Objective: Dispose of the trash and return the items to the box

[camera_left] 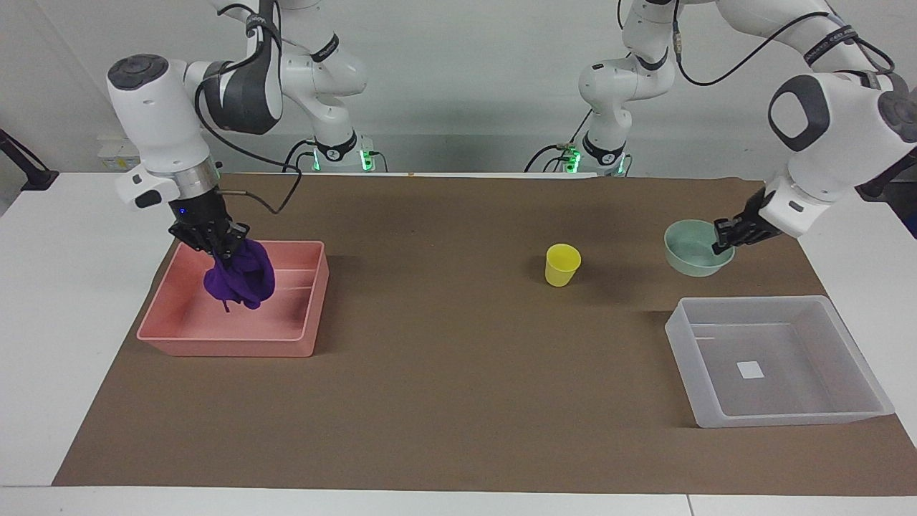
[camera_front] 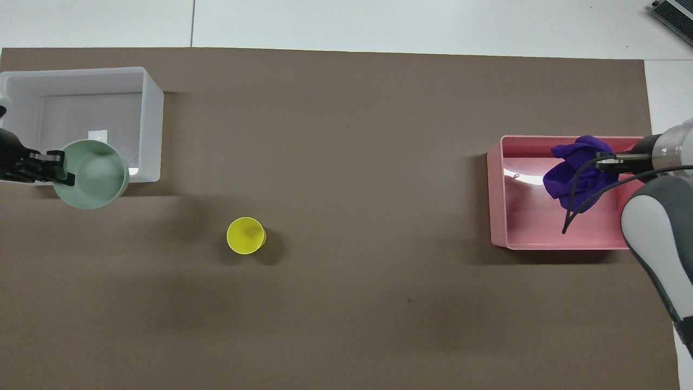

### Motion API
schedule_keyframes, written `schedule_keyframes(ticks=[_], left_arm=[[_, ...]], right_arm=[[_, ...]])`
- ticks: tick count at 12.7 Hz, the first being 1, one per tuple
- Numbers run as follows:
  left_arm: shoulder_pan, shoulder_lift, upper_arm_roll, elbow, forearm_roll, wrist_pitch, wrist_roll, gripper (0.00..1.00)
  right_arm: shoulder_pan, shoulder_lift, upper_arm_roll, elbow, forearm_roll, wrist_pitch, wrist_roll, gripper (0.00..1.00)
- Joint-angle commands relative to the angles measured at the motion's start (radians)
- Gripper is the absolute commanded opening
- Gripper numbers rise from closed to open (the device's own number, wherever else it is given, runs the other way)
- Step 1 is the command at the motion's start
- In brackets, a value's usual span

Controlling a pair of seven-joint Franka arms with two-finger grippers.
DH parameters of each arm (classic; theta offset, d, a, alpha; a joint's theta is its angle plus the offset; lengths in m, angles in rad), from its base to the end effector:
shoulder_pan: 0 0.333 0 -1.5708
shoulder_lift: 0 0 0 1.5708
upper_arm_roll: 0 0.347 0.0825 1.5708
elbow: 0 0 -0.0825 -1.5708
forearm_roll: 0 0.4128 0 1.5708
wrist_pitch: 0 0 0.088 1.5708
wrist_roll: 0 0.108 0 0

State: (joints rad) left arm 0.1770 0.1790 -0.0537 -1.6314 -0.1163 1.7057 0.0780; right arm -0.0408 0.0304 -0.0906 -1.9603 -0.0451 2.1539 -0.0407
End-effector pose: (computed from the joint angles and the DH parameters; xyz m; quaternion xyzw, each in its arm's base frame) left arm 0.6361 0.0701 0.5262 0.9962 0.0336 -0.0457 0.0668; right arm 0.6025 -0.0811 0.4922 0.9959 -0.0342 0.0794 0.0281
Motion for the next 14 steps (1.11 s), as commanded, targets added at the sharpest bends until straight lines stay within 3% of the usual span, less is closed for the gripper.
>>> schedule_keyframes(ticks=[1,2,5,6,7,8,10,11,12,13,14], left_arm=[[0.054,0.23,-0.008,0.268,-0.026,-0.012,0.011,0.0],[0.064,0.281,-0.008,0.312,-0.025,0.039,0.011,0.0],[0.091,0.361,-0.006,0.312,-0.019,0.236,0.017,0.0],[0.101,0.385,-0.006,0.311,-0.019,0.273,0.019,0.0],[0.098,0.408,-0.006,0.305,-0.016,0.297,0.019,0.0],[0.095,0.431,-0.006,0.297,-0.011,0.293,0.032,0.0],[0.093,0.453,-0.006,0.266,-0.009,0.298,0.087,0.0],[0.096,0.459,-0.006,0.266,-0.011,0.292,0.103,0.08],[0.096,0.459,-0.006,0.266,-0.016,0.296,0.097,0.49],[0.096,0.458,-0.008,0.271,-0.023,0.298,0.092,0.99],[0.096,0.455,-0.006,0.274,-0.019,0.299,0.094,1.0]], right_arm=[[-0.046,0.02,0.015,-0.096,-0.001,0.096,-0.038,0.0],[-0.047,0.034,0.015,-0.124,-0.001,0.148,-0.031,0.0],[-0.047,0.08,0.015,-0.181,0.019,0.25,-0.016,0.0],[-0.047,0.08,0.015,-0.189,0.027,0.259,-0.007,0.11],[-0.045,0.083,0.015,-0.193,0.03,0.259,0.014,0.68],[-0.041,0.083,0.015,-0.196,0.03,0.259,0.037,1.0],[-0.028,0.08,0.022,-0.18,0.03,0.248,0.074,1.0],[-0.007,0.072,0.025,-0.167,0.03,0.23,0.109,1.0],[0.013,0.066,0.025,-0.157,0.028,0.204,0.148,1.0],[0.034,0.059,0.025,-0.143,0.028,0.175,0.191,1.0],[0.056,0.043,0.026,-0.125,0.027,0.144,0.226,1.0]])
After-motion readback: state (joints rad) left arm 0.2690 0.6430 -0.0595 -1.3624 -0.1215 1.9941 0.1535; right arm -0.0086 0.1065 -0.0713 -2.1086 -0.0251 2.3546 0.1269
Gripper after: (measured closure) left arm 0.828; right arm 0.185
